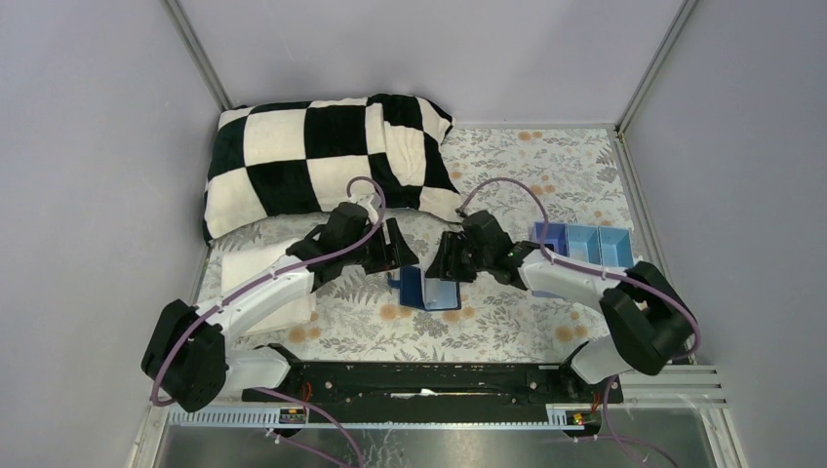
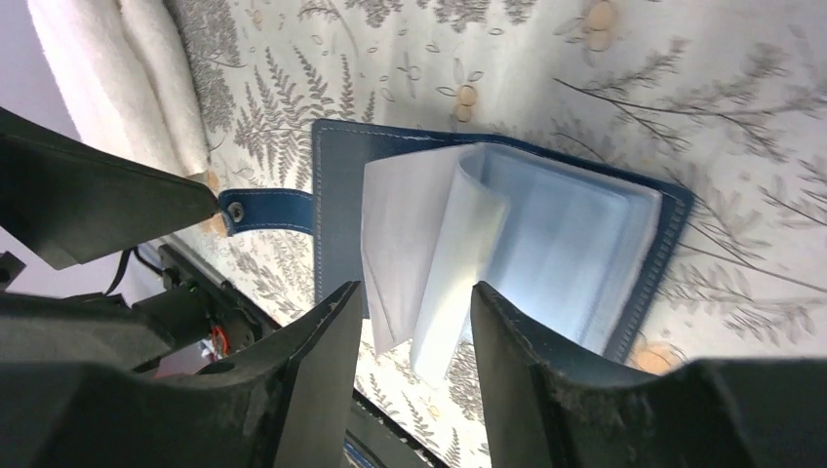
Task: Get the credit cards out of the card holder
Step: Open the card holder at the center of the board.
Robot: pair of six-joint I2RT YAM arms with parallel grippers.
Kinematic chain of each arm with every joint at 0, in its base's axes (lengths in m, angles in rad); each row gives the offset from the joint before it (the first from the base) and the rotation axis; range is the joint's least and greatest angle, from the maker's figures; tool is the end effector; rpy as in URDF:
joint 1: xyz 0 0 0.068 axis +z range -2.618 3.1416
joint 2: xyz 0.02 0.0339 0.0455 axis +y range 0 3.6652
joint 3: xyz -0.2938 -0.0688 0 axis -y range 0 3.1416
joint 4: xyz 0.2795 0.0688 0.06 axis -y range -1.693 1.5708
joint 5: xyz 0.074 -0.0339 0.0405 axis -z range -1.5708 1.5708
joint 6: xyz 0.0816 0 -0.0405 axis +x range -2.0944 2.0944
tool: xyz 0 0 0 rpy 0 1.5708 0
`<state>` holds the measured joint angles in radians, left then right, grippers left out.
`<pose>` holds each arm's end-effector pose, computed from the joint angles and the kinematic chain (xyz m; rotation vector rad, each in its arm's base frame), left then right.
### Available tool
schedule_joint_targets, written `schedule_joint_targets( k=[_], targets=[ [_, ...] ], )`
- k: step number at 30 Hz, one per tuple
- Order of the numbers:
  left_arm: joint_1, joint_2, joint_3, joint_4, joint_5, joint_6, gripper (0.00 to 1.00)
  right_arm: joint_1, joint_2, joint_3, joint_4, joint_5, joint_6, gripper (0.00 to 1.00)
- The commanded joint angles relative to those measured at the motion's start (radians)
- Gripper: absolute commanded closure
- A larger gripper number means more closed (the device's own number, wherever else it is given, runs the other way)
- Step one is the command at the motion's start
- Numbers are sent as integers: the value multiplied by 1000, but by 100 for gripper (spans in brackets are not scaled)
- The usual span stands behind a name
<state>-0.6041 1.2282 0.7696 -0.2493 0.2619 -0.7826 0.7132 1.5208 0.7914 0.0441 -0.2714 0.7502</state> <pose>0.2469 -0.1961 0.2209 -0.0707 2.4643 -0.9733 0.2669 0.2598 0.1688 -0.1136 2.4602 1.0283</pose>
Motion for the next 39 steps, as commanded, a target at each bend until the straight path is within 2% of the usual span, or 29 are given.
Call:
schedule_joint_targets(
  k=[1,7,11,15,22,27,34,39],
  targets=[
    [-15,41,33,116,71,-19,33,-20,-95,-78,-76,130,-7,49],
    [-49,88,75,120,73,-11,35,-67,-111,-154,-53,124,56,58],
    [-54,109,70,103,55,-4,37,-75,-83,-154,-15,99,61,80],
    [-52,142,69,37,2,17,41,-78,-42,-138,-13,79,52,83],
    [-52,175,20,27,-37,23,67,-76,12,-124,21,40,48,90],
    [-46,202,-15,28,-70,38,78,-76,-1,-127,39,28,47,92],
    [-36,277,-50,77,-56,54,85,-74,14,-100,33,-14,24,92],
    [-36,318,-62,109,-42,54,86,-71,16,-86,31,-31,19,92]
  ],
)
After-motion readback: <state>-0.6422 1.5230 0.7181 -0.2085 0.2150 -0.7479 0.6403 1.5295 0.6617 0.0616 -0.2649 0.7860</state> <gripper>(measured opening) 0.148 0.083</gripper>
